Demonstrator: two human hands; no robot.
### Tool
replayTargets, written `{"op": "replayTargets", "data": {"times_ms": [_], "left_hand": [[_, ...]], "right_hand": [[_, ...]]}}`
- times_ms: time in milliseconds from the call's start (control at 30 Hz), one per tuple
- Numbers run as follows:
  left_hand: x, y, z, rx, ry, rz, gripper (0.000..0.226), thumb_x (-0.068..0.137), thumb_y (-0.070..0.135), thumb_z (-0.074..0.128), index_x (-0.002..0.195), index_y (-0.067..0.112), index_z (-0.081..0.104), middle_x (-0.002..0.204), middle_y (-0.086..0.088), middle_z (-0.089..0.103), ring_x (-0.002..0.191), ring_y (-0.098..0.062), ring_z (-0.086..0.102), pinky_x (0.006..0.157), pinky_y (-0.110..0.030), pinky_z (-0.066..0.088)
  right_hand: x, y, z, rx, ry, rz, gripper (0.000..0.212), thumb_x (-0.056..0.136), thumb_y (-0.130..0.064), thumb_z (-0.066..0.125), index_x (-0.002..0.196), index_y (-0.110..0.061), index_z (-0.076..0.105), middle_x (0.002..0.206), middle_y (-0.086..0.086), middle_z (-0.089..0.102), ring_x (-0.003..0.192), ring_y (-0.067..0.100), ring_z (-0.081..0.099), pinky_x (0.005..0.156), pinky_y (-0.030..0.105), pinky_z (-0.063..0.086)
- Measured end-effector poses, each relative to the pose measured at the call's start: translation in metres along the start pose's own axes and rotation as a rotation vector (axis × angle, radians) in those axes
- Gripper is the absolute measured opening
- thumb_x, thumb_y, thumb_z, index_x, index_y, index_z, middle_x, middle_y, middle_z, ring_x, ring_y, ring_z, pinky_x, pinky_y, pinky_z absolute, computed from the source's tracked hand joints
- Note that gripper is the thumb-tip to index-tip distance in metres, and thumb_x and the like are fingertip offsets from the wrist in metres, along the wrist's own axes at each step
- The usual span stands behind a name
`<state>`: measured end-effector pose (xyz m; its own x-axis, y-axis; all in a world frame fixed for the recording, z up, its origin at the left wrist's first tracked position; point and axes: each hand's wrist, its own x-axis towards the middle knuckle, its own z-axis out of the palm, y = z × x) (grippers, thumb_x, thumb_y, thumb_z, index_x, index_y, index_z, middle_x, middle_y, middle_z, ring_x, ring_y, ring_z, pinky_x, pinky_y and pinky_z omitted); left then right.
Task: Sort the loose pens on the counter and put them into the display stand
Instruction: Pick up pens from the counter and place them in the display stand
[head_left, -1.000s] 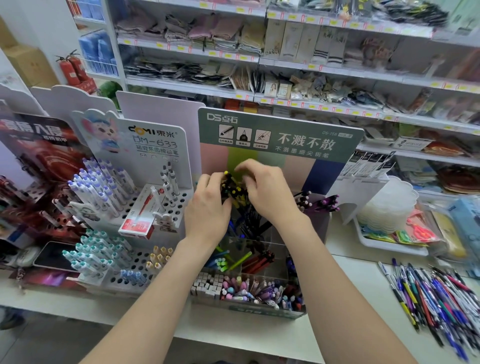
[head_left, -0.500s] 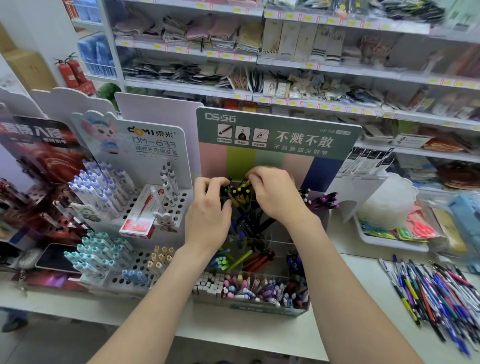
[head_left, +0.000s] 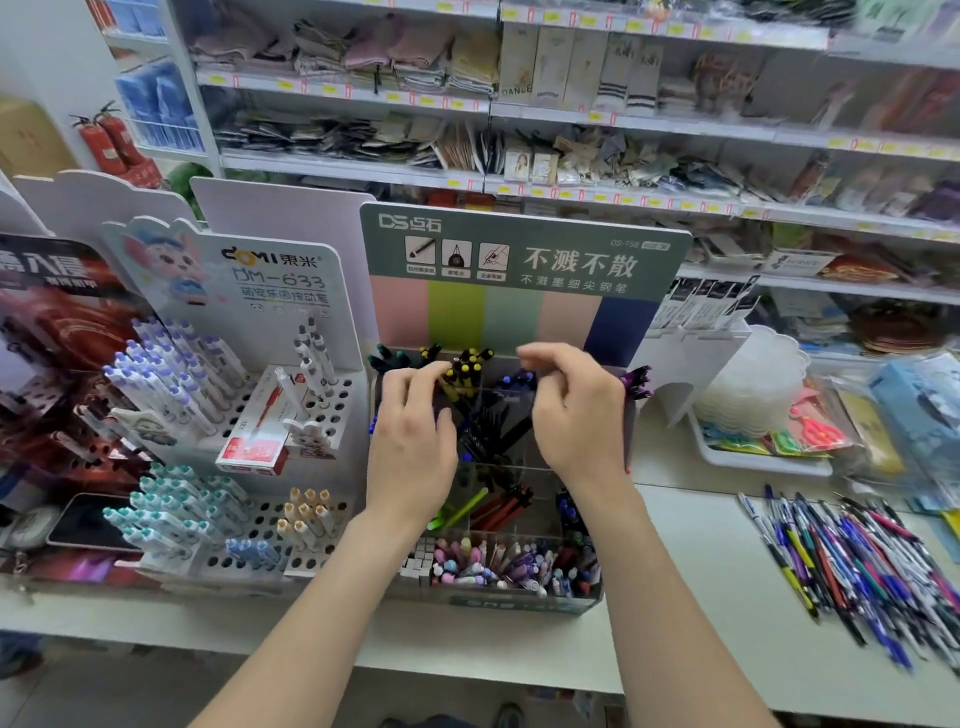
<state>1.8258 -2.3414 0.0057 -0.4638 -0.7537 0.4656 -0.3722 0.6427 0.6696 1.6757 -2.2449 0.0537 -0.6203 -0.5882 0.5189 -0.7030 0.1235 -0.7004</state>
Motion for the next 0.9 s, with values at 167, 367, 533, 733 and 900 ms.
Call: {"op": "replayTargets", "data": {"times_ms": [167, 367, 533, 733, 900], "left_hand": [[-0.02, -0.003, 0.009, -0.011, -0.09, -0.018, 0.029, 0.087, -0.001, 0.067, 0.106, 0.02, 0.062, 0.099, 0.008, 0.055, 0.088, -0.014, 0.056, 0.079, -0.036, 0.053], [-0.032, 0.001, 0.022, 0.098, -0.229, -0.013, 0.054, 0.083, 0.037, 0.08, 0.132, 0.024, 0.062, 0.122, 0.007, 0.053, 0.107, -0.017, 0.059, 0.095, -0.043, 0.05], [-0.024, 0.003, 0.03, 0.171, -0.179, -0.063, 0.058, 0.089, 0.044, 0.083, 0.133, 0.016, 0.059, 0.122, -0.001, 0.062, 0.106, -0.024, 0.064, 0.09, -0.042, 0.047], [-0.014, -0.005, 0.026, 0.095, -0.185, -0.119, 0.055, 0.085, 0.032, 0.088, 0.132, 0.019, 0.062, 0.095, 0.008, 0.069, 0.083, -0.02, 0.068, 0.089, -0.052, 0.056], [-0.021, -0.015, 0.022, 0.032, -0.202, -0.14, 0.064, 0.078, 0.024, 0.094, 0.133, 0.025, 0.061, 0.101, 0.012, 0.069, 0.1, -0.016, 0.067, 0.095, -0.053, 0.056]], "right_hand": [[-0.052, 0.021, 0.002, -0.005, 0.152, 0.483, 0.032, 0.095, -0.006, 0.056, 0.097, -0.023, 0.083, 0.084, -0.009, 0.078, 0.076, 0.013, 0.071, 0.078, 0.036, 0.061], [-0.059, 0.03, 0.018, -0.189, -0.095, 0.504, 0.03, 0.099, -0.038, 0.066, 0.116, -0.016, 0.078, 0.102, 0.002, 0.079, 0.1, 0.024, 0.07, 0.079, 0.028, 0.05], [-0.043, 0.035, 0.03, -0.189, -0.224, 0.467, 0.021, 0.098, -0.03, 0.065, 0.114, -0.023, 0.076, 0.107, 0.0, 0.076, 0.101, 0.027, 0.068, 0.081, 0.036, 0.056], [-0.057, 0.042, 0.031, -0.09, -0.475, 0.323, 0.037, 0.099, -0.007, 0.056, 0.132, -0.024, 0.062, 0.126, -0.004, 0.073, 0.118, 0.017, 0.067, 0.099, 0.029, 0.054], [-0.066, 0.043, 0.031, -0.01, -0.487, 0.337, 0.049, 0.105, -0.013, 0.057, 0.152, -0.026, 0.048, 0.137, -0.006, 0.065, 0.117, 0.012, 0.063, 0.099, 0.029, 0.052]]}}
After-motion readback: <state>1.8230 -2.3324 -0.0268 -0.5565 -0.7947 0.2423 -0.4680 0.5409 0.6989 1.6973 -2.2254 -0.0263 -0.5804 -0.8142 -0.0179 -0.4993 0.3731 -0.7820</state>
